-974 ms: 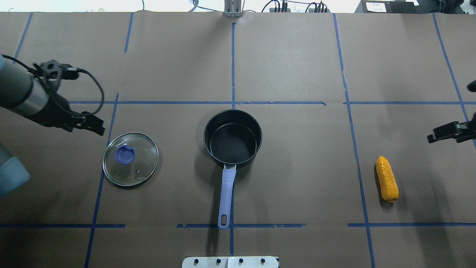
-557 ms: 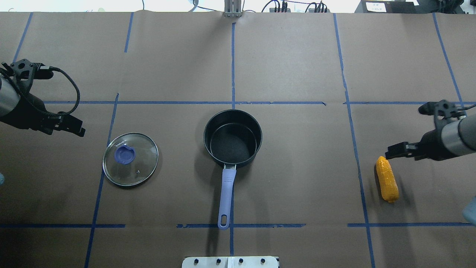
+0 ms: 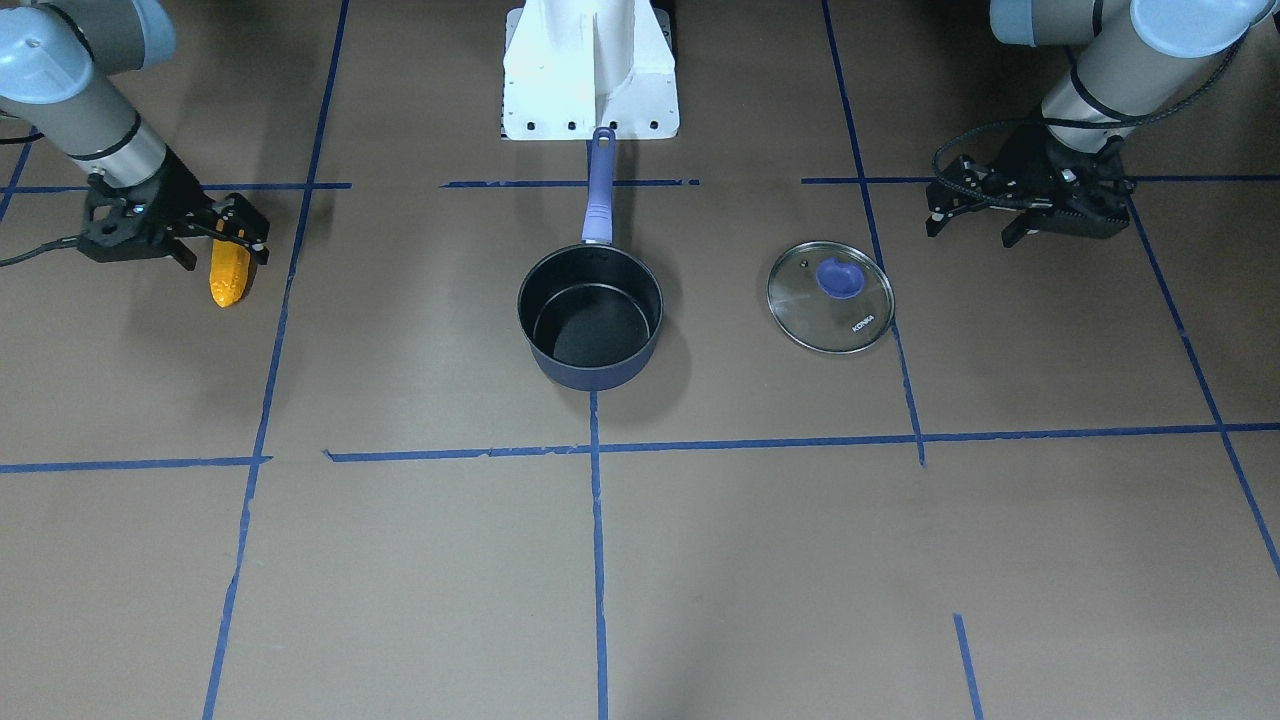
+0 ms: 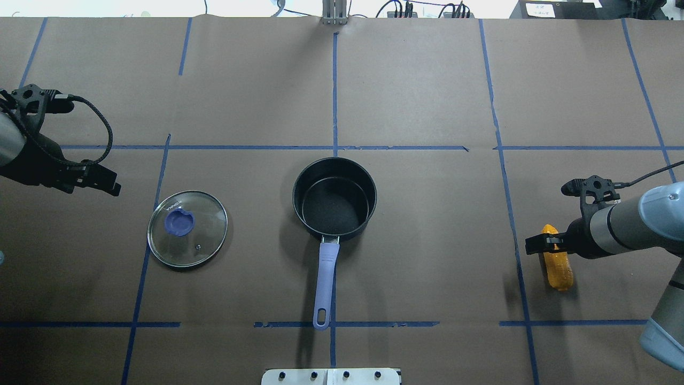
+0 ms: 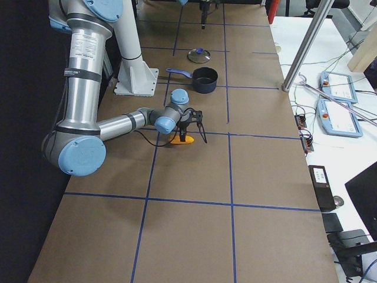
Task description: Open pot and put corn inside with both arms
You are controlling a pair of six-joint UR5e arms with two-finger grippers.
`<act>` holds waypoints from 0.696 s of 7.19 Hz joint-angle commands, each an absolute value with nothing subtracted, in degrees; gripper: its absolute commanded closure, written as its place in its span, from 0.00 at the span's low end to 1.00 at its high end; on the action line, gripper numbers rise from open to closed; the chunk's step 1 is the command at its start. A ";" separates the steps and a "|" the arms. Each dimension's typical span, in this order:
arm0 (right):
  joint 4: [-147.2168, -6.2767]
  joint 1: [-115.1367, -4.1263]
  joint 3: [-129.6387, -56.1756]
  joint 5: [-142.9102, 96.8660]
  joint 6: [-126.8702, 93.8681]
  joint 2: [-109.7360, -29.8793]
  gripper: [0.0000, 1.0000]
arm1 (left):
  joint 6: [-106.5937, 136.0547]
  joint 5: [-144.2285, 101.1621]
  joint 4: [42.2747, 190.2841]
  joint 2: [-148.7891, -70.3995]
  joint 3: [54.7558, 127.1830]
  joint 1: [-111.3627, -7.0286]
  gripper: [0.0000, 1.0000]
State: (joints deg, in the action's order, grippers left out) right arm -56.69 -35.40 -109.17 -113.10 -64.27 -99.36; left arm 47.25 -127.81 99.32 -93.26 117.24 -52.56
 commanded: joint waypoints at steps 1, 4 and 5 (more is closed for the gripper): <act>-56.69 -34.98 -108.72 -112.94 -64.16 -99.93 0.16 | 47.29 -127.79 99.23 -93.25 117.25 -52.56 0.00; -56.69 -34.98 -108.72 -112.76 -64.33 -101.33 1.00 | 47.46 -127.79 99.32 -93.34 117.25 -52.56 0.00; -56.69 -34.98 -108.98 -112.85 -64.34 -101.08 1.00 | 47.46 -127.79 99.32 -93.34 117.25 -52.56 0.00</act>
State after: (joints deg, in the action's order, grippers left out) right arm -56.74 -34.99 -108.76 -112.81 -64.28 -101.05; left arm 47.44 -127.79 99.31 -93.33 117.25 -52.56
